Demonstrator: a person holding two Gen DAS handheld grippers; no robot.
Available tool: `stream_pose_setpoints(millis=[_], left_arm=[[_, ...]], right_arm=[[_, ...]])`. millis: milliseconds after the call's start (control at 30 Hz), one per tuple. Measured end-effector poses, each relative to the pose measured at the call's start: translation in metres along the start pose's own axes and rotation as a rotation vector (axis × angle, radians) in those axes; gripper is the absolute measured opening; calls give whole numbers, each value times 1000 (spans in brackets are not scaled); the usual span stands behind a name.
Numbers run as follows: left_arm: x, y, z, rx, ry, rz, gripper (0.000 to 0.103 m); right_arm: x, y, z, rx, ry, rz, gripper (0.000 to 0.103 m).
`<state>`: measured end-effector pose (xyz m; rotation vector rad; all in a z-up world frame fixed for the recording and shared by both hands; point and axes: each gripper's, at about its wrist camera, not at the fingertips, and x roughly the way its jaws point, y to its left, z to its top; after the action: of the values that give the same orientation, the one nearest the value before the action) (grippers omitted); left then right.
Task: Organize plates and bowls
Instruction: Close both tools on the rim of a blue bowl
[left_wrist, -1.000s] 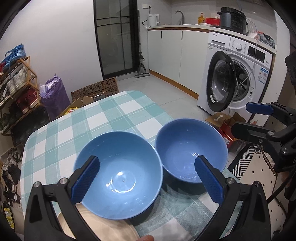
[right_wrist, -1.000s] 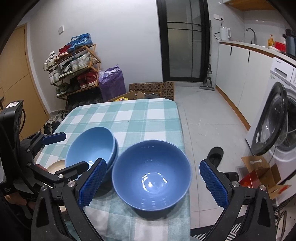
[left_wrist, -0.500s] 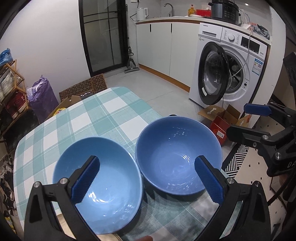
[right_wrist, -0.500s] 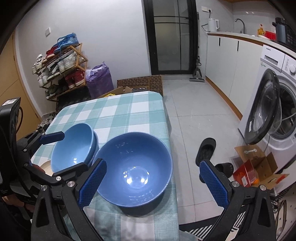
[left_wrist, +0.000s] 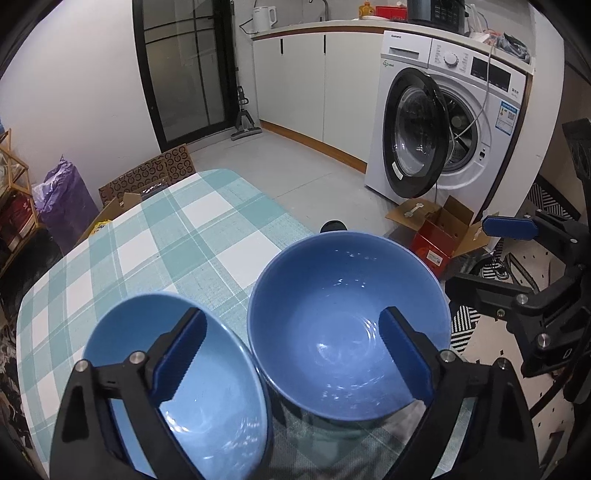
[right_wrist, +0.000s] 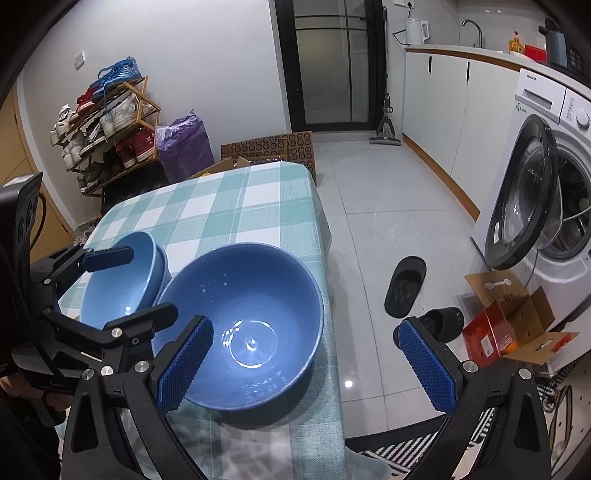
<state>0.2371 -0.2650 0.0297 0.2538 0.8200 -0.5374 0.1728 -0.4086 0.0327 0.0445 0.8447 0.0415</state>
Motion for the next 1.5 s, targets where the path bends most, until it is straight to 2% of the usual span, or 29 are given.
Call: stream_pose_setpoints(millis=[300,400,600,1133,1500], left_arm=[[22,-3,6,21,28,-8,93],[30,-3,7,28,46,-15,85],[44,-7,8,51,64,-8,81],[50,-13,7,79,87,-5,81],[45,-19,3,81,89,-38,81]], right_arm=[[17,-9,-4,24,29,2,102],[23,-11,-6,35,40,9,102],[36,-11,-12,30,73,15,102],[52,-10,-20,4,128,15,102],[52,-13,-26,12,153,35,102]])
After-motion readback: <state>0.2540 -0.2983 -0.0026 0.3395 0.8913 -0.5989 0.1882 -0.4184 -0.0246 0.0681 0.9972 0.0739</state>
